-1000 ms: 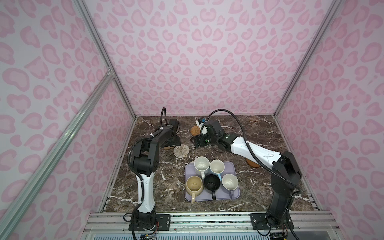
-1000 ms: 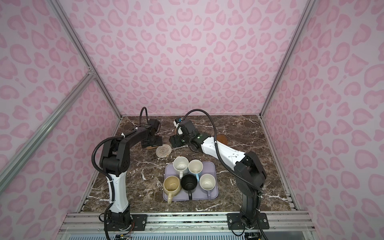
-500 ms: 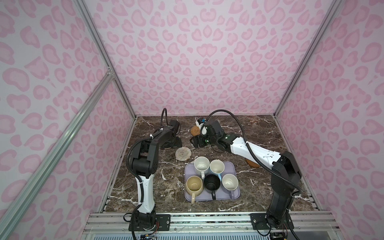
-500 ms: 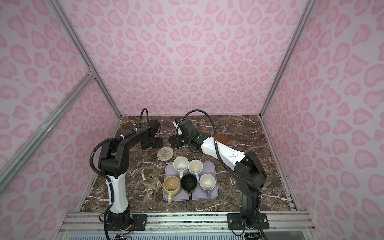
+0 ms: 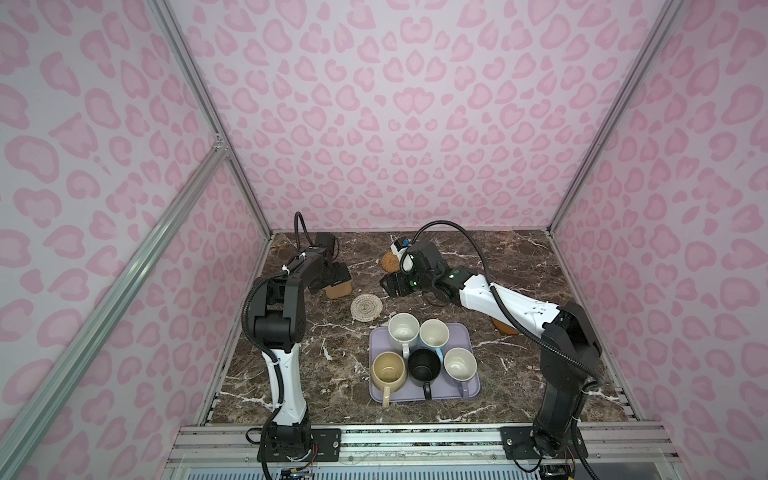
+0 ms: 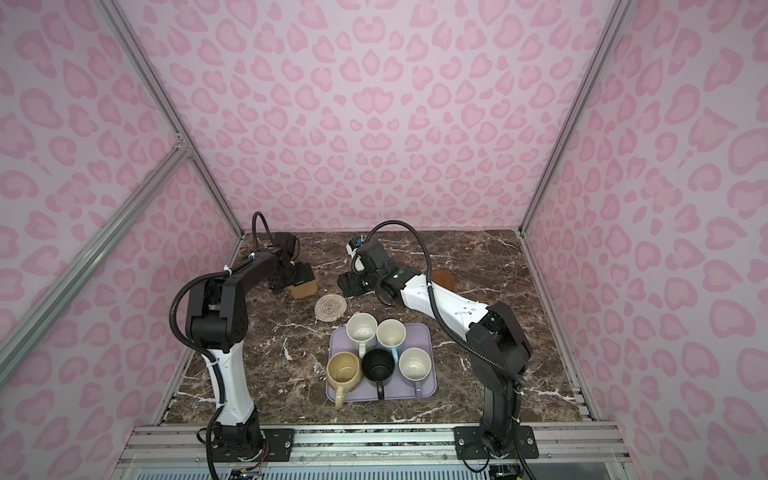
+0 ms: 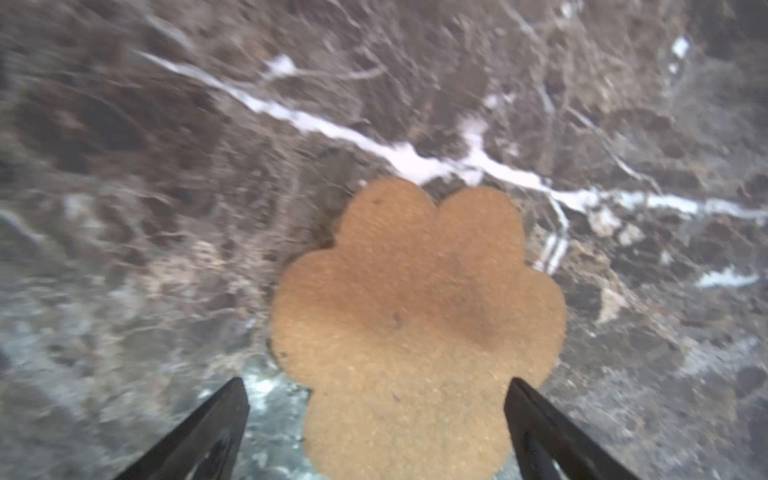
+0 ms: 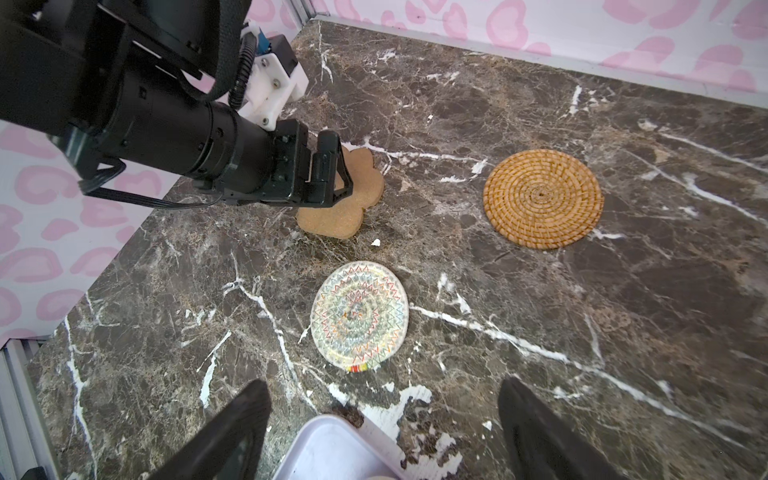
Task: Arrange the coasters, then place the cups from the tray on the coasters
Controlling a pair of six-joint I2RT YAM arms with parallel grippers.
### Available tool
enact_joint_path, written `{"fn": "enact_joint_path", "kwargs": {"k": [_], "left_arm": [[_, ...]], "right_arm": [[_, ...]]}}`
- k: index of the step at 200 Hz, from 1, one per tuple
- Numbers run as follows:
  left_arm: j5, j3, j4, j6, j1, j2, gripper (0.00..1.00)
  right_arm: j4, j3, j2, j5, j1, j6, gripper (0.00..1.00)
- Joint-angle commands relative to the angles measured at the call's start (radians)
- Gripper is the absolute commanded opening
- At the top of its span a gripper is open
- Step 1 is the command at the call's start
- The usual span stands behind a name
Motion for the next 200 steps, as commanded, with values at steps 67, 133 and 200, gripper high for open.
{"fn": "enact_joint_path", "kwargs": {"k": [67, 133, 200], "left_arm": [[0.051, 0.070, -0.034, 0.046, -0.006, 0.080, 0.98], [0.012, 0.092, -0.086, 0.081, -0.051, 0.076, 0.99], [-0.069, 0.124, -0.133, 0.068, -0.059, 0.087, 0.98]], "right_arm": [[-0.012, 0.005, 0.022, 0.008, -0.002, -0.016, 0.88], [-0.006, 0.009, 0.025, -0.005, -0.002, -0.007, 0.88], [-0.014, 0.011, 0.022, -0.008, -0.002, -0.002, 0.87]]}}
